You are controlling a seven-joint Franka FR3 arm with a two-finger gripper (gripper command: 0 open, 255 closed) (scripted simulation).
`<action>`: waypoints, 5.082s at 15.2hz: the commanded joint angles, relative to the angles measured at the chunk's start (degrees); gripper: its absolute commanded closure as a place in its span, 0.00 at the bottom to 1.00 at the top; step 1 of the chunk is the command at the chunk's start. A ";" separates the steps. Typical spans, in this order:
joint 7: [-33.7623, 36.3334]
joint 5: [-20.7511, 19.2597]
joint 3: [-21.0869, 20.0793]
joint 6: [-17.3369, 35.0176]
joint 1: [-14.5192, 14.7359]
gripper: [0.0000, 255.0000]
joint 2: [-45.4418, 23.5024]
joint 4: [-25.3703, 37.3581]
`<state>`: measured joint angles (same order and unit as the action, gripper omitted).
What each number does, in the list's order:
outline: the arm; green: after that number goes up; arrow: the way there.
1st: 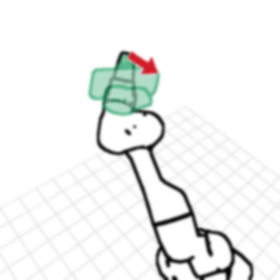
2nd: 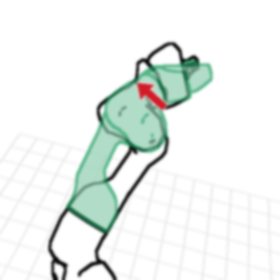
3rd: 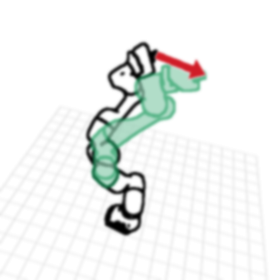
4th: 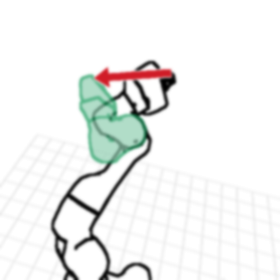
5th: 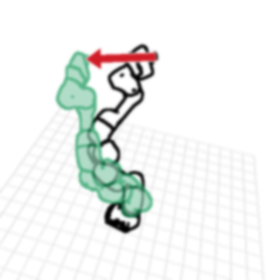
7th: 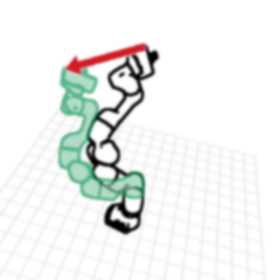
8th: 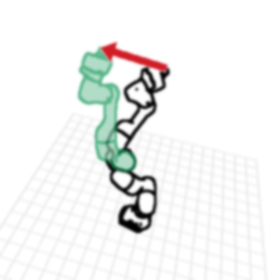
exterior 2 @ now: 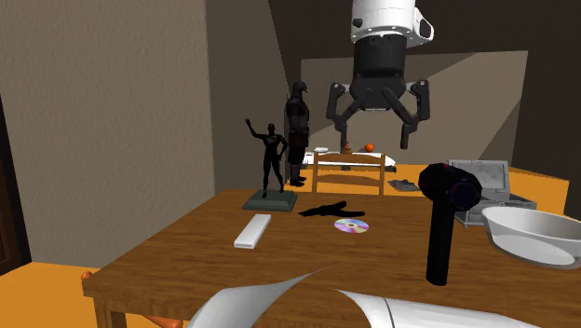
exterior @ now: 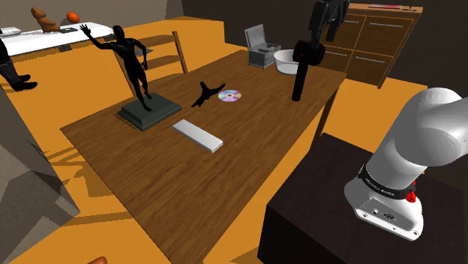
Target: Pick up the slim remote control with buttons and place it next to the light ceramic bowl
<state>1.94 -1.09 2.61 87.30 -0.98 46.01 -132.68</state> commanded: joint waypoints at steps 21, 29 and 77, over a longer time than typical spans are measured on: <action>18.72 6.09 -15.91 27.22 4.59 0.00 -29.71 2.78; 27.38 2.00 -20.31 34.08 6.16 0.00 -46.44 12.30; 34.62 -3.12 -21.54 31.40 9.74 1.00 -60.55 28.30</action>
<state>36.51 -4.29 -18.87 119.39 8.70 -14.74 -104.88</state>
